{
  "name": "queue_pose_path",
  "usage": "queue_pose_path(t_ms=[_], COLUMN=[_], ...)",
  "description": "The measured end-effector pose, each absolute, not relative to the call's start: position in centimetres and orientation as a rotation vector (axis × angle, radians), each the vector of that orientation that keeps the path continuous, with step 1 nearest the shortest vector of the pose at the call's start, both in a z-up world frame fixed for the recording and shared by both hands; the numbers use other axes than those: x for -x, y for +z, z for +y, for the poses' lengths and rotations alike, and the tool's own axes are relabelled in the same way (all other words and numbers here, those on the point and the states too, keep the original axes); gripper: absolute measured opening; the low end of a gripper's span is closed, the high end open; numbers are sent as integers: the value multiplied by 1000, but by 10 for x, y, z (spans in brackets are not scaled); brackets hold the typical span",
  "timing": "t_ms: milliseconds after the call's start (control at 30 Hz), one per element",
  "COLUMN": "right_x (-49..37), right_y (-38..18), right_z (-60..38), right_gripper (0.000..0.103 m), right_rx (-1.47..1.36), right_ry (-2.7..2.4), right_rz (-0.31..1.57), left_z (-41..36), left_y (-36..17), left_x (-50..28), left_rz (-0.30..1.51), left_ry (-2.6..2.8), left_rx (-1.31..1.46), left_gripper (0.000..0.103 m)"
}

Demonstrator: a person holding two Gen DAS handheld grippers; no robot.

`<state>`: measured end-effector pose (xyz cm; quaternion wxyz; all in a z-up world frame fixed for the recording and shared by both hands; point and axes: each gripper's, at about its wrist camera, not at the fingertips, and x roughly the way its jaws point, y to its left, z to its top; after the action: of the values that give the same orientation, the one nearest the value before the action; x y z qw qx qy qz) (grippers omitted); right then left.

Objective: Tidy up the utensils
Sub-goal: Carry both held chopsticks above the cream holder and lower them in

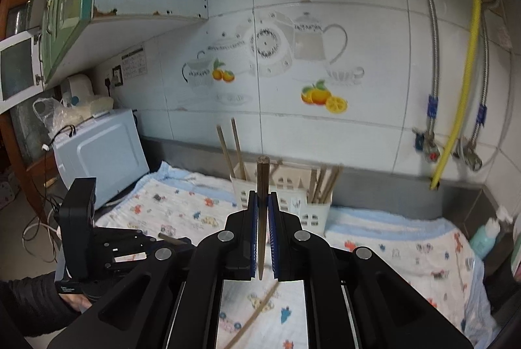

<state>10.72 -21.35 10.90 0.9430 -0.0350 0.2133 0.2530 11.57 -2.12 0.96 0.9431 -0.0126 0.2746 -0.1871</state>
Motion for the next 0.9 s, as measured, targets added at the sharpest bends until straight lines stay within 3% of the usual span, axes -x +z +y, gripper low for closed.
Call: queue_pose_path(t_ms=[400,900], right_x=[-166,-256], right_y=[187,172], right_z=[-208,-198], right_gripper=[6,6], right_rx=[95,27], right_ry=[462,380], right_rz=[332,313], left_z=[-7,-12], left_y=[66,179], left_x=[-158,-190], left_rz=[505,246], left_ry=[-364,-301], left_rx=[1,-44], left_gripper=[5,5])
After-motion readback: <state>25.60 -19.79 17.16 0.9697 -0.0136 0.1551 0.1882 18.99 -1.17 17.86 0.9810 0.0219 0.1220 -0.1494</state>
